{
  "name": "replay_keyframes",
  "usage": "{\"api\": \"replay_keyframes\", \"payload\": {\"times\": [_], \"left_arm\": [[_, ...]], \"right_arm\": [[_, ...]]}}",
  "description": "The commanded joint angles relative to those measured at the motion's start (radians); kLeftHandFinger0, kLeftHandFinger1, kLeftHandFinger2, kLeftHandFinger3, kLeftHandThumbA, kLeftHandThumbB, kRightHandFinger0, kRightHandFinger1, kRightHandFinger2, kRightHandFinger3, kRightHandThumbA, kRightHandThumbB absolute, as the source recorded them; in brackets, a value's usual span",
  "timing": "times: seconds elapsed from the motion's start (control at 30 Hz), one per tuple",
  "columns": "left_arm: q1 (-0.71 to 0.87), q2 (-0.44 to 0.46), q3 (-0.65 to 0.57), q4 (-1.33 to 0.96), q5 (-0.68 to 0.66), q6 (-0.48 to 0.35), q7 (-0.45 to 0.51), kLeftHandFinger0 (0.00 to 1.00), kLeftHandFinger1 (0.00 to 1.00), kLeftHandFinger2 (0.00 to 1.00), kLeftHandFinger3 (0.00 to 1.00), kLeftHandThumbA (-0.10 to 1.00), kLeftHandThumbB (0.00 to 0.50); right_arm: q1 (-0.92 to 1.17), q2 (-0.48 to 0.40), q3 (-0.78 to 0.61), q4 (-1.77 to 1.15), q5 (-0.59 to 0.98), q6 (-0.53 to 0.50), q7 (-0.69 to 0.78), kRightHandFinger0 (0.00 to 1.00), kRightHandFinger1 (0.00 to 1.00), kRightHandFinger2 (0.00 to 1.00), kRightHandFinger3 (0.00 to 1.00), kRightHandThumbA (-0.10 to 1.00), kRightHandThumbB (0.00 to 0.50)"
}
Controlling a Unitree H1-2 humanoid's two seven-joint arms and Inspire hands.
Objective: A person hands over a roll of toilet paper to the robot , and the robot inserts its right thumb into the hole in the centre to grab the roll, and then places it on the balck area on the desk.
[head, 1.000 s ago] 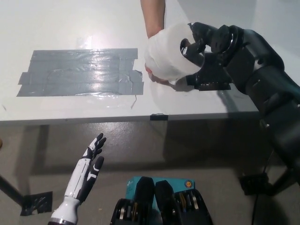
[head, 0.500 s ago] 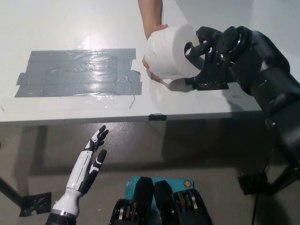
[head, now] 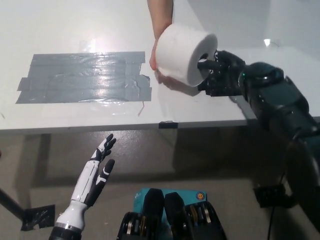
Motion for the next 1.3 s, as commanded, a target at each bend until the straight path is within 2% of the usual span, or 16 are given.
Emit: {"api": "replay_keyframes", "payload": {"times": [0.0,0.07,0.13,0.23,0.37,0.5,0.57,0.73,0.8,0.83,0.87,0.93,1.03,1.13,1.23,1.27], "left_arm": [[-0.035,0.014,-0.003,-0.006,0.005,-0.043,0.019,1.00,1.00,1.00,1.00,1.00,0.199],[-0.035,0.015,-0.002,-0.008,0.003,-0.039,0.017,1.00,1.00,1.00,1.00,1.00,0.194],[-0.036,0.014,-0.002,-0.005,-0.001,-0.039,0.016,1.00,1.00,1.00,1.00,1.00,0.197],[-0.035,0.016,-0.002,-0.006,-0.002,-0.038,0.014,1.00,1.00,1.00,1.00,1.00,0.201],[-0.039,0.016,-0.003,0.003,0.004,-0.048,0.018,1.00,1.00,1.00,1.00,1.00,0.194],[-0.039,0.017,-0.002,0.000,0.006,-0.039,0.019,1.00,1.00,1.00,1.00,1.00,0.196],[-0.041,0.020,-0.001,0.004,0.006,-0.042,0.020,1.00,1.00,1.00,1.00,1.00,0.184],[-0.040,0.023,-0.001,0.004,0.004,-0.042,0.019,1.00,1.00,1.00,1.00,1.00,0.188],[-0.040,0.024,-0.001,0.003,0.005,-0.038,0.019,1.00,1.00,1.00,1.00,1.00,0.189],[-0.039,0.025,-0.001,0.003,0.006,-0.037,0.019,1.00,1.00,1.00,1.00,1.00,0.182],[-0.038,0.025,0.000,0.003,0.005,-0.034,0.019,1.00,1.00,1.00,1.00,1.00,0.176],[-0.037,0.025,0.000,0.003,0.005,-0.033,0.019,1.00,1.00,1.00,1.00,1.00,0.176],[-0.036,0.030,0.004,0.001,0.000,-0.031,0.016,1.00,1.00,1.00,1.00,1.00,0.183],[-0.035,0.036,0.007,-0.002,-0.004,-0.027,0.013,1.00,1.00,1.00,1.00,1.00,0.198],[-0.033,0.034,0.006,-0.001,-0.007,-0.032,0.014,1.00,1.00,1.00,1.00,1.00,0.191],[-0.032,0.035,0.005,-0.001,-0.003,-0.032,0.016,1.00,1.00,1.00,1.00,1.00,0.190]], "right_arm": [[-0.027,0.016,-0.231,-0.012,0.298,0.017,0.030,0.00,0.45,0.86,1.00,-0.10,0.213],[-0.015,0.015,-0.278,-0.014,0.322,0.015,0.058,0.00,0.39,0.78,0.85,-0.10,0.200],[-0.009,0.012,-0.302,-0.016,0.329,0.009,0.078,0.00,0.36,0.76,0.82,-0.10,0.187],[-0.006,0.005,-0.365,-0.020,0.370,0.031,0.109,0.00,0.33,0.70,1.00,-0.10,0.175],[-0.003,-0.006,-0.407,-0.025,0.392,0.041,0.141,0.00,0.34,0.71,0.99,-0.10,0.212],[-0.019,-0.017,-0.419,-0.037,0.404,0.062,0.159,0.00,0.30,0.81,1.00,-0.10,0.185],[-0.023,-0.025,-0.408,-0.045,0.406,0.058,0.198,0.00,0.29,0.76,0.96,-0.10,0.169],[-0.027,-0.057,-0.368,-0.071,0.405,0.062,0.251,0.00,0.40,0.82,0.98,-0.10,0.144],[-0.025,-0.065,-0.354,-0.077,0.407,0.065,0.262,0.00,0.34,0.75,0.85,-0.10,0.146],[-0.022,-0.072,-0.337,-0.086,0.397,0.063,0.269,0.00,0.38,0.81,0.87,-0.10,0.147],[-0.019,-0.081,-0.316,-0.095,0.384,0.060,0.275,0.00,0.31,0.74,0.79,-0.10,0.157],[-0.016,-0.101,-0.300,-0.105,0.392,0.094,0.299,0.00,0.41,0.86,0.90,-0.10,0.138],[0.004,-0.136,-0.238,-0.142,0.358,0.109,0.317,0.00,0.40,0.89,1.00,-0.10,0.151],[0.029,-0.172,-0.179,-0.160,0.346,0.102,0.363,0.00,0.42,0.91,1.00,-0.10,0.114],[0.052,-0.233,-0.097,-0.157,0.299,0.076,0.366,0.00,0.44,0.91,1.00,-0.10,0.133],[0.054,-0.241,-0.082,-0.153,0.299,0.069,0.366,0.00,0.30,0.80,1.00,-0.10,0.088]]}}
